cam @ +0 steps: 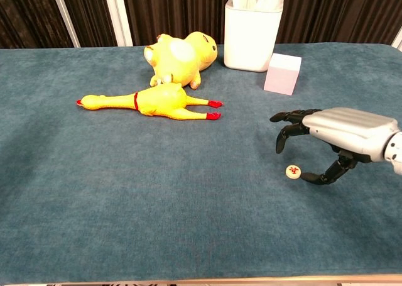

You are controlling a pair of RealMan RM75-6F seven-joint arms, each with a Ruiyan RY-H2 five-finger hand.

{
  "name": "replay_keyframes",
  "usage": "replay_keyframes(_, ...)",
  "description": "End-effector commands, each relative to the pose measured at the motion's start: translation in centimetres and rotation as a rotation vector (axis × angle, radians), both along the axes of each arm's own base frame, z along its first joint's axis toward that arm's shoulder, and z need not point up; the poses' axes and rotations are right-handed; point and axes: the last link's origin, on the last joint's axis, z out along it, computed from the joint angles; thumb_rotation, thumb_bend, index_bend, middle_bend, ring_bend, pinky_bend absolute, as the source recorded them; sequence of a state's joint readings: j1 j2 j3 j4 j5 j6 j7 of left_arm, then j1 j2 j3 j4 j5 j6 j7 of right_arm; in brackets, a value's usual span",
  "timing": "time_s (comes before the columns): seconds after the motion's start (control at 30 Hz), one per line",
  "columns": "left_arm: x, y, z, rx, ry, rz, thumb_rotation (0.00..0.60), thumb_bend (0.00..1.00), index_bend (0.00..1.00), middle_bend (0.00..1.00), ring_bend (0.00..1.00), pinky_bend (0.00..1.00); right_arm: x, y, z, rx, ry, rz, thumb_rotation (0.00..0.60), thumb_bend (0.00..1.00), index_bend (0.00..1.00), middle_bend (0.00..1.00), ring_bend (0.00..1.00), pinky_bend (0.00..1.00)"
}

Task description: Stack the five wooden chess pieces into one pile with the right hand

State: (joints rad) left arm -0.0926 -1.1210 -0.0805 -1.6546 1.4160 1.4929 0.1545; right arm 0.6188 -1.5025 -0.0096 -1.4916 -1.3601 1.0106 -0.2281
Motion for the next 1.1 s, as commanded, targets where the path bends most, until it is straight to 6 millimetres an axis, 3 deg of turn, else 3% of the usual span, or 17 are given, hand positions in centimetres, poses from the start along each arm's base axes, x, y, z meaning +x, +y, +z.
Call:
replay_keyframes(0.03, 0.0, 0.0, 0.0, 0.0, 0.0, 0.0, 0.6, 0.82, 0.11, 0.0, 0.0, 0.01, 0.0, -0.1, -0.3, 0.007, 0.002, -0.002, 0.6, 0.4, 0.34, 0.04, 0.02, 0.08)
replay_keyframes(0.77, 0.0, 0.0, 0.0, 0.005, 0.001, 0.002, 0.6, 0.82, 0.11, 0.0, 0.0, 0.01, -1.3, -1.3, -1.1, 0.029, 0.029, -0.051, 0.6, 0.4, 0.4, 0.04, 0.02, 0.08)
replay_keyframes(1.1, 0.1, -0.1, 0.0, 0.003, -0.001, 0.0, 0.6, 0.82, 0.11, 0.0, 0.0, 0.01, -0.9, -1.5, -1.2, 0.031, 0.017, -0.048, 0.6, 0.4, 0.44, 0.04, 0.02, 0.08)
